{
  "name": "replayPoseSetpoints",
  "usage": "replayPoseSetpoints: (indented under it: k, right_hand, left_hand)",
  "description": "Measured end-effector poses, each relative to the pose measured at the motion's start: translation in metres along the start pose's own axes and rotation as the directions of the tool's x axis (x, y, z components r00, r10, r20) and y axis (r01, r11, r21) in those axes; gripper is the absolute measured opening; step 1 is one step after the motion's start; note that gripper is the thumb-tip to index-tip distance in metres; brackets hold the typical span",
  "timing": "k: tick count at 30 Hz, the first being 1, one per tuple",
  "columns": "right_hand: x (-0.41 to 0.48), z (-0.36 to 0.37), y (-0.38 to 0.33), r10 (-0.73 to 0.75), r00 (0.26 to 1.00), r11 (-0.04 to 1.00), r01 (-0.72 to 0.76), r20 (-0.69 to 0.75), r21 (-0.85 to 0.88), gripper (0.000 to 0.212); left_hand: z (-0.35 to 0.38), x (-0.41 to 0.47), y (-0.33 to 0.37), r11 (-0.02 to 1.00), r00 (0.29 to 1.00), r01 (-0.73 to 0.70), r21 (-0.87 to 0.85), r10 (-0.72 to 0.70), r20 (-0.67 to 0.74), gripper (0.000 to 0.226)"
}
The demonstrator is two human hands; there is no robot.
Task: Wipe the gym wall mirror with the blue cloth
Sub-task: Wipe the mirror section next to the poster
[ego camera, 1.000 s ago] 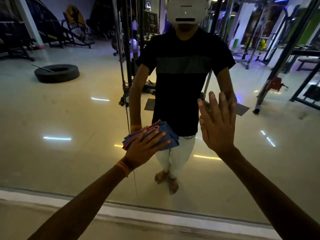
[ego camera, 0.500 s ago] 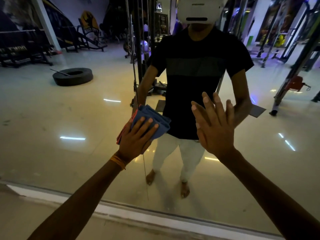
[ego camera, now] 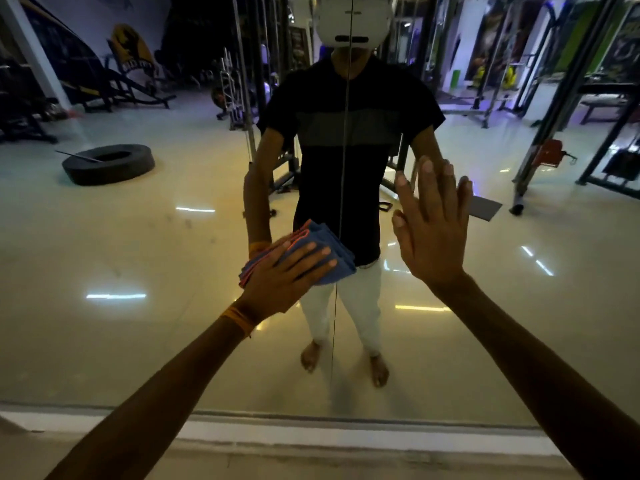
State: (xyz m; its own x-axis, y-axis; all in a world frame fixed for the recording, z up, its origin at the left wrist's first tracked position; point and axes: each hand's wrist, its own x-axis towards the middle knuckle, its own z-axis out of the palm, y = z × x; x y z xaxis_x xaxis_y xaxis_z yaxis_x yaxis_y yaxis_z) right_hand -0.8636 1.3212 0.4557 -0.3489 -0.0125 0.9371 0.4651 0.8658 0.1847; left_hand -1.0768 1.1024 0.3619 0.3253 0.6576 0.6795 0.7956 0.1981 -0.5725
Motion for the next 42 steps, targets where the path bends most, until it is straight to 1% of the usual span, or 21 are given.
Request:
replayPoseSetpoints:
  k: [2,4,7,12,14,16,18,20,21,23,25,27,29,31,33,35,36,38,39,40,42]
  right_hand:
    - [0.002,-0.005,-0.002,-0.01,1.0,1.0,0.01,0.0,0.019,0.06]
    - [0.002,-0.01,-0.006,0.025,0.999,0.999,-0.026,0.03,0.02,0.057]
    - [0.001,-0.017,-0.021,0.105,0.993,0.993,-0.108,0.061,0.038,0.055]
    - [-0.005,-0.026,-0.051,0.141,0.984,0.982,-0.152,0.11,0.109,0.056]
    - [-0.006,-0.027,-0.052,0.144,0.981,0.983,-0.157,0.129,0.095,0.055]
    - [-0.004,-0.031,-0.05,0.155,0.979,0.982,-0.168,0.133,0.091,0.056]
    - [0.001,-0.033,-0.046,0.187,0.977,0.978,-0.195,0.103,0.073,0.057]
    - [0.005,-0.033,-0.048,0.208,0.975,0.975,-0.213,0.077,0.063,0.058]
    - [0.005,-0.031,-0.05,0.199,0.977,0.976,-0.204,0.078,0.074,0.059]
    - [0.001,-0.025,-0.055,0.162,0.982,0.979,-0.172,0.096,0.106,0.062]
    - [-0.006,-0.018,-0.057,0.149,0.985,0.981,-0.159,0.092,0.108,0.061]
    - [-0.011,-0.014,-0.056,0.15,0.986,0.982,-0.158,0.079,0.106,0.057]
    - [-0.014,-0.013,-0.053,0.13,0.989,0.984,-0.137,0.067,0.113,0.055]
    - [-0.013,-0.011,-0.05,0.117,0.991,0.987,-0.124,0.064,0.105,0.054]
    - [-0.013,-0.009,-0.052,0.137,0.989,0.985,-0.142,0.063,0.095,0.054]
    - [-0.013,-0.006,-0.056,0.16,0.985,0.982,-0.166,0.066,0.09,0.053]
    - [-0.012,-0.006,-0.057,0.164,0.984,0.981,-0.17,0.07,0.089,0.053]
    - [-0.013,-0.006,-0.055,0.158,0.985,0.982,-0.164,0.068,0.096,0.053]
    - [-0.015,-0.006,-0.052,0.147,0.987,0.984,-0.153,0.067,0.096,0.052]
    - [-0.015,-0.007,-0.048,0.131,0.989,0.986,-0.137,0.067,0.093,0.051]
    - [-0.016,-0.008,-0.041,0.099,0.992,0.99,-0.106,0.077,0.09,0.051]
  left_hand:
    - [-0.016,0.028,-0.036,1.0,0.997,0.021,-0.011,-0.021,-0.079,0.074]
    - [-0.035,0.066,-0.071,0.991,0.982,0.116,-0.062,-0.124,-0.146,0.061]
    - [-0.042,0.088,-0.08,0.97,0.956,0.219,-0.109,-0.235,-0.175,0.063]
    - [-0.001,0.012,-0.009,0.999,0.998,-0.041,-0.006,0.04,-0.052,0.086]
    - [-0.003,0.008,-0.015,0.994,0.994,-0.11,-0.003,0.109,-0.022,0.092]
    - [-0.013,0.026,-0.039,0.99,0.989,-0.135,0.035,0.137,-0.054,0.085]
    - [-0.023,0.056,-0.067,1.0,0.988,0.013,0.024,-0.009,-0.152,0.076]
    - [-0.034,0.077,-0.08,0.981,0.954,0.192,-0.036,-0.195,-0.227,0.07]
    - [-0.035,0.075,-0.077,0.98,0.955,0.196,-0.044,-0.201,-0.218,0.07]
    - [-0.02,0.042,-0.052,0.999,0.993,0.028,-0.046,-0.033,-0.111,0.075]
    - [0.003,-0.009,-0.016,0.989,0.989,-0.147,0.018,0.147,-0.026,0.087]
    - [0.01,-0.028,-0.005,0.982,0.982,-0.185,0.046,0.183,0.049,0.09]
    - [0.003,-0.014,-0.023,0.978,0.979,-0.2,0.065,0.198,0.043,0.09]
    - [-0.013,0.019,-0.052,0.992,0.993,-0.099,0.08,0.104,-0.052,0.083]
    - [-0.033,0.051,-0.072,0.99,0.974,0.124,-0.069,-0.134,-0.181,0.068]
    - [-0.044,0.058,-0.066,0.956,0.954,0.225,-0.188,-0.255,-0.157,0.055]
    - [-0.042,0.047,-0.051,0.952,0.975,0.194,-0.236,-0.213,-0.059,0.051]
    - [-0.028,0.002,-0.011,0.925,0.99,0.049,-0.376,0.004,0.138,0.051]
    - [-0.019,-0.021,0.005,0.934,0.977,-0.015,-0.356,0.09,0.195,0.058]
    - [-0.011,-0.035,0.011,0.957,0.969,-0.066,-0.282,0.129,0.211,0.064]
    - [0.002,-0.031,0.002,0.976,0.984,-0.075,-0.203,0.106,0.145,0.07]
